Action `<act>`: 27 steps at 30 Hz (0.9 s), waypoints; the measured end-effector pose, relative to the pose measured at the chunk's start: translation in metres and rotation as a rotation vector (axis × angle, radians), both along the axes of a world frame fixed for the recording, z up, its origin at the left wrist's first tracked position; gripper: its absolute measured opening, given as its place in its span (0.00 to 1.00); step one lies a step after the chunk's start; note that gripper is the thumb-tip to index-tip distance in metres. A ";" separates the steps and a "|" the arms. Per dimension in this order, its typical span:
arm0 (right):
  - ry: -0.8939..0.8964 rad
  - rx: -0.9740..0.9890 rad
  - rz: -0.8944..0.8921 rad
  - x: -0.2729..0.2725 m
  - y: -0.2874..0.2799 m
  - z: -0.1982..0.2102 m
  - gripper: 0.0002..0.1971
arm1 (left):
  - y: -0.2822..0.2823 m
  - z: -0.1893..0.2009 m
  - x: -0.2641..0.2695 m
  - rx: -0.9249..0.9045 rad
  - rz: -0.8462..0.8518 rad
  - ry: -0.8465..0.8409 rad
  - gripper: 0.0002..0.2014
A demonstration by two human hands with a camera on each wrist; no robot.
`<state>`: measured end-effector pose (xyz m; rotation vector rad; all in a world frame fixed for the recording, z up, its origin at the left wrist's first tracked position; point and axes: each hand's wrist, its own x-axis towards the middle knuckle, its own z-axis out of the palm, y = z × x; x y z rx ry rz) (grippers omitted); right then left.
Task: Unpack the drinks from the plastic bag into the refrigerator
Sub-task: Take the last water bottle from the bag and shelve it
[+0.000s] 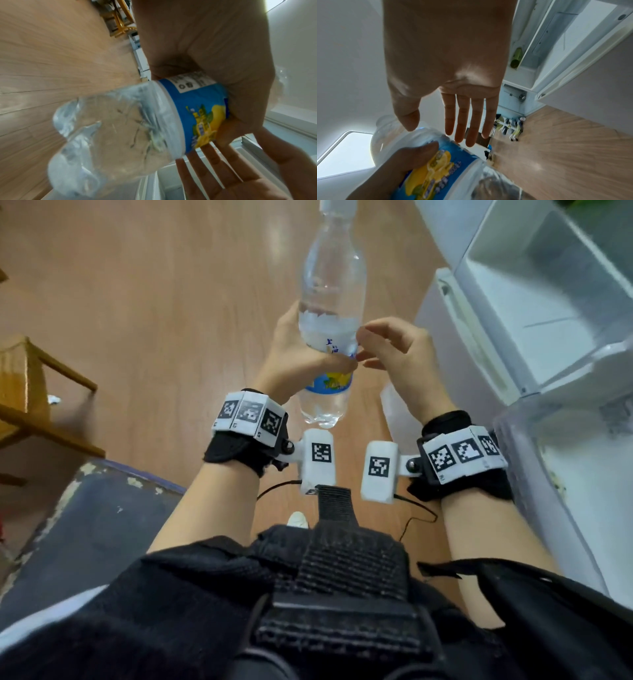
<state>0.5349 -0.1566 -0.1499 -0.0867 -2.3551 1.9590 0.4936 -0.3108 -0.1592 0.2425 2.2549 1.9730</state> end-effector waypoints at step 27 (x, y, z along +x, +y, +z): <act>0.099 -0.081 -0.983 -0.222 0.265 0.022 0.13 | 0.330 0.043 -0.319 -0.113 -0.909 0.183 0.35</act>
